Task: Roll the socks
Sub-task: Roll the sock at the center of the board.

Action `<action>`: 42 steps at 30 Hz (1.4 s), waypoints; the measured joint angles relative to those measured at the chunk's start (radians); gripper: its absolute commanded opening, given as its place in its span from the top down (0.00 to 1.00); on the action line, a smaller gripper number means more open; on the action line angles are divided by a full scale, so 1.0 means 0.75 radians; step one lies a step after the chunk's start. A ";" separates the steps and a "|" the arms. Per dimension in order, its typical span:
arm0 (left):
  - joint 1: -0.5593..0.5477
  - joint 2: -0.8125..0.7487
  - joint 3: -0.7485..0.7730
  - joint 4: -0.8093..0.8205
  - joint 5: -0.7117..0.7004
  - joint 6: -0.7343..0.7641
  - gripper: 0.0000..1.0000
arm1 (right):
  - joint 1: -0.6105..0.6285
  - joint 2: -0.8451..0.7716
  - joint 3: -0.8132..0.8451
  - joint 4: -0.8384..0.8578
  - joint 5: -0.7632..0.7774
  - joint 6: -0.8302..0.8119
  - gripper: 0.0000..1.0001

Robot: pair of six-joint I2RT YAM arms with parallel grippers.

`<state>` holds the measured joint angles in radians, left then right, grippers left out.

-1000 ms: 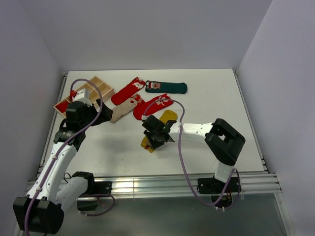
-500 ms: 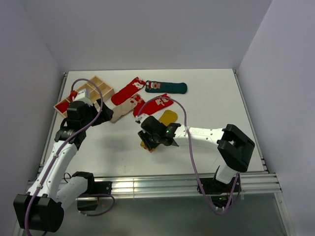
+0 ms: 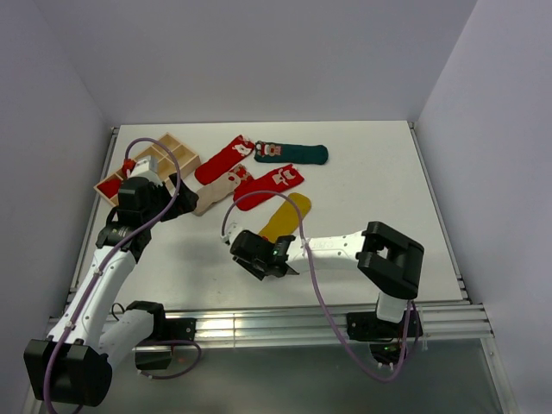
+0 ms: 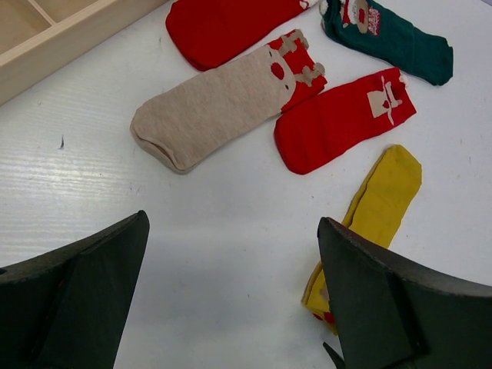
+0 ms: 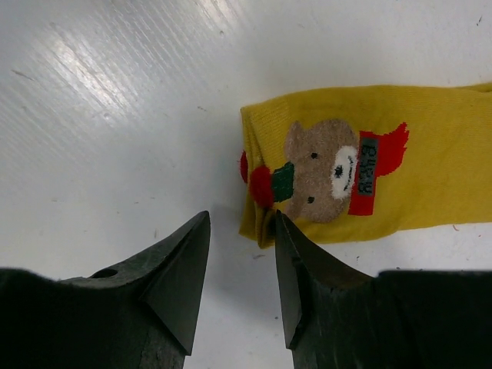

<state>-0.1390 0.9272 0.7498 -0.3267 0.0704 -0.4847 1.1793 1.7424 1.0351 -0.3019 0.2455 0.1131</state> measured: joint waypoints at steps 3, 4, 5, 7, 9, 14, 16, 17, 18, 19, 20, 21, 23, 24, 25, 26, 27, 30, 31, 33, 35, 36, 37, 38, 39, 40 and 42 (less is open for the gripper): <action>0.000 0.000 0.000 0.000 -0.002 0.001 0.04 | 0.016 0.020 0.001 -0.002 0.034 -0.014 0.53; 0.000 0.001 0.000 0.000 -0.002 0.000 0.04 | 0.019 0.021 0.001 -0.004 0.041 -0.017 0.53; 0.000 0.001 0.000 0.000 -0.002 0.000 0.04 | 0.022 0.021 0.002 -0.006 0.049 -0.022 0.53; 0.000 0.001 0.000 0.000 -0.002 0.001 0.04 | 0.028 0.022 0.005 -0.009 0.064 -0.031 0.53; 0.000 0.001 0.000 0.000 -0.004 0.001 0.04 | 0.033 0.024 0.010 -0.009 0.073 -0.036 0.53; 0.000 0.001 0.000 0.000 -0.007 0.001 0.04 | 0.045 0.065 0.017 -0.010 0.092 -0.046 0.54; 0.000 0.001 0.000 0.000 -0.007 0.001 0.04 | 0.055 0.074 0.026 -0.012 0.105 -0.049 0.54; 0.000 0.001 0.000 0.000 -0.007 0.001 0.04 | 0.061 0.082 0.035 -0.016 0.115 -0.051 0.55; 0.000 0.001 0.000 0.000 -0.007 0.000 0.04 | 0.066 0.087 0.040 -0.018 0.123 -0.054 0.55; 0.000 0.001 0.000 0.000 -0.007 0.001 0.04 | 0.069 0.092 0.044 -0.020 0.128 -0.054 0.56; 0.000 0.001 0.000 0.000 -0.007 0.001 0.04 | 0.073 0.098 0.050 -0.022 0.137 -0.054 0.57; 0.000 0.001 0.000 0.000 -0.007 0.001 0.04 | 0.076 0.104 0.056 -0.023 0.144 -0.055 0.58; 0.000 0.001 0.000 0.000 -0.007 0.001 0.04 | 0.081 0.116 0.067 -0.025 0.155 -0.055 0.62; 0.000 0.001 0.000 0.000 -0.007 0.000 0.04 | 0.083 0.124 0.072 -0.024 0.164 -0.054 0.68; 0.000 0.001 0.000 0.000 -0.007 0.000 0.04 | 0.083 0.129 0.076 -0.024 0.171 -0.053 0.72; 0.000 0.001 0.000 0.000 -0.007 0.001 0.04 | 0.083 0.137 0.080 -0.024 0.181 -0.053 0.75; 0.000 0.001 0.000 0.000 -0.007 0.000 0.04 | 0.083 0.146 0.085 -0.026 0.193 -0.052 0.83; 0.000 0.001 0.000 0.000 -0.006 -0.002 0.04 | 0.084 0.161 0.098 -0.033 0.218 -0.050 0.97; 0.000 0.001 0.000 0.000 -0.006 -0.004 0.03 | 0.084 0.162 0.099 -0.034 0.221 -0.048 1.00; 0.000 0.002 0.000 0.000 -0.006 -0.011 0.03 | 0.079 0.162 0.101 -0.035 0.216 -0.043 1.00; 0.000 0.010 0.000 -0.001 -0.006 -0.023 0.04 | 0.068 0.158 0.101 -0.034 0.196 -0.036 1.00; 0.000 0.016 0.000 -0.003 -0.005 -0.033 0.04 | 0.056 0.151 0.100 -0.032 0.173 -0.033 1.00; 0.000 0.021 0.000 -0.011 -0.006 -0.042 0.04 | 0.044 0.142 0.096 -0.029 0.147 -0.026 1.00; 0.000 0.024 0.000 -0.023 -0.006 -0.051 0.05 | 0.018 0.130 0.089 -0.022 0.100 -0.015 1.00; -0.001 0.025 0.000 -0.033 -0.006 -0.062 0.05 | -0.004 0.118 0.081 -0.015 0.057 -0.005 1.00; -0.001 0.025 0.000 -0.047 -0.006 -0.079 0.05 | -0.031 0.104 0.071 -0.004 0.005 0.009 1.00; -0.001 0.025 0.000 -0.065 -0.006 -0.112 0.06 | -0.083 0.079 0.047 0.024 -0.098 0.037 1.00</action>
<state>-0.1394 0.9463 0.7498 -0.3756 0.0662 -0.5690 1.1172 1.8019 1.0706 -0.2840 0.1719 0.1410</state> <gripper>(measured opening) 0.946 0.022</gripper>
